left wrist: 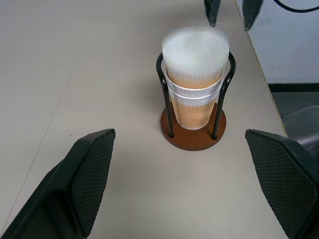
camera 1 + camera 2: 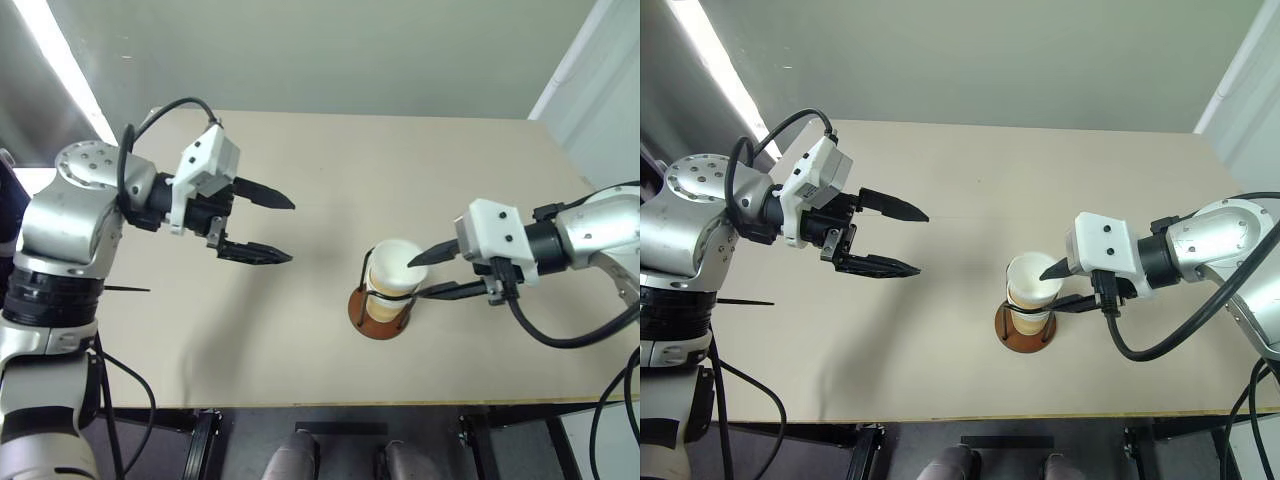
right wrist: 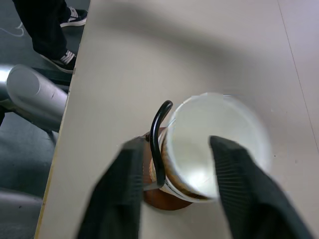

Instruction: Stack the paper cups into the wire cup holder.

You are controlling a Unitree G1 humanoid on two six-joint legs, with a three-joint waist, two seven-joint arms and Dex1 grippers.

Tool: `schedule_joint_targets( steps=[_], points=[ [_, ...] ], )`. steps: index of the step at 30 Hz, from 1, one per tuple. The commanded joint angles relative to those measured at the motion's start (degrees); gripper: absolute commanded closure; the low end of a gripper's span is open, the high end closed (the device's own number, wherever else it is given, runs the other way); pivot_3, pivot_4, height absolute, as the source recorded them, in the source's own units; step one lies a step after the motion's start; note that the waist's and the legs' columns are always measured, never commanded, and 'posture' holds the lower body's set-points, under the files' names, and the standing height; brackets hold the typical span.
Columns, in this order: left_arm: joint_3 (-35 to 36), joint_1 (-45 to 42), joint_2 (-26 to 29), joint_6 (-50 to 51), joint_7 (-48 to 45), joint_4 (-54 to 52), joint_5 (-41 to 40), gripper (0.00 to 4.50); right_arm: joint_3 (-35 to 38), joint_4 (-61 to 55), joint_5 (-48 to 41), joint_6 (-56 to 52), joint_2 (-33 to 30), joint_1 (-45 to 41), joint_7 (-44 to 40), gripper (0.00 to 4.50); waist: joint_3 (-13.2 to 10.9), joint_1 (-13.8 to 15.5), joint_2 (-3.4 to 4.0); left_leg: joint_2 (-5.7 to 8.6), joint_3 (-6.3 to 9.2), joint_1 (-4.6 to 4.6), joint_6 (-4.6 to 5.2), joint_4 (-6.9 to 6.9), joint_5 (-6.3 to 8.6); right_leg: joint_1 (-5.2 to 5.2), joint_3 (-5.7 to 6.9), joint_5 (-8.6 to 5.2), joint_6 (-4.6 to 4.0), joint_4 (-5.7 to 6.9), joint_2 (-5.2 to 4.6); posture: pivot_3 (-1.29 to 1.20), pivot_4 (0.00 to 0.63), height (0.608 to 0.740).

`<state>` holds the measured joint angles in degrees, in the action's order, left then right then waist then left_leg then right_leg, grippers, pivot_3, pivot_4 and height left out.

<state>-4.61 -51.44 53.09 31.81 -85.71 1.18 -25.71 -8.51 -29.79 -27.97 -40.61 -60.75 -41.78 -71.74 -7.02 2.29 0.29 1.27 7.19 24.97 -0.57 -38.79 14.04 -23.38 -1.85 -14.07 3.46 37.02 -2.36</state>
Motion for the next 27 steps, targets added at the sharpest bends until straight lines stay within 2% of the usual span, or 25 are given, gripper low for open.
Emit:
schedule_joint_targets(
  steps=[1,3,7,11,15,20,27],
  points=[
    [1.3,-1.12,0.58,0.13,0.53,-1.75,-0.41,0.0,1.5,-1.12,-0.84,-0.14,1.34,-1.43,1.31,1.48,0.0,-0.04,0.0,0.0,0.0,0.0,0.0,0.0,0.0,0.0,0.0,0.0,0.0,0.0,0.0,0.0,0.15,0.74],
    [1.42,-0.94,0.59,0.19,0.67,-1.86,-0.49,0.0,2.79,-0.82,-2.72,-1.75,2.99,-2.62,2.44,1.48,0.0,-0.12,0.0,0.0,0.0,0.0,0.0,0.0,0.0,-0.01,0.0,0.0,0.0,0.01,0.0,0.0,0.15,0.74],
    [2.33,-0.65,-1.03,0.29,4.8,-0.41,0.16,0.0,11.33,2.59,-13.28,-12.38,12.07,-10.48,13.34,1.48,0.0,-0.41,0.01,0.0,-0.02,-0.02,-0.03,0.02,-0.03,-0.04,-0.02,0.0,0.0,0.03,0.0,0.0,0.15,0.74],
    [3.68,0.48,-2.39,1.14,8.86,-0.11,-0.33,0.0,17.32,5.4,-15.95,-16.37,15.2,-9.45,20.7,1.48,0.05,-0.01,-0.14,0.01,0.09,-0.01,-0.02,0.05,-0.05,0.03,0.08,0.0,-0.01,-0.08,0.0,0.0,0.15,0.74],
    [5.19,2.28,-4.46,0.76,13.84,1.37,0.12,0.0,23.0,9.77,-14.76,-15.24,18.22,-4.34,28.0,1.48,0.05,0.13,-0.13,0.06,0.08,0.0,-0.03,0.06,-0.05,0.0,0.06,0.0,-0.01,-0.06,-0.03,0.0,0.15,0.74],
    [7.37,4.29,-8.13,-1.45,23.2,6.35,3.04,0.0,27.92,16.18,-9.1,-8.4,22.72,3.51,37.93,1.48,0.04,0.17,-0.12,0.04,0.05,-0.06,-0.11,0.11,-0.1,-0.01,0.05,0.01,-0.02,0.03,-0.03,0.0,0.15,0.74],
    [11.31,7.79,-14.57,-4.17,37.0,10.77,5.78,0.0,33.42,25.26,-4.38,-1.74,30.35,7.57,51.59,1.48,0.04,0.17,-0.12,0.05,-0.01,-0.06,-0.13,0.14,-0.12,-0.09,0.02,0.02,-0.03,0.06,-0.03,0.0,0.15,0.74]
  ],
)
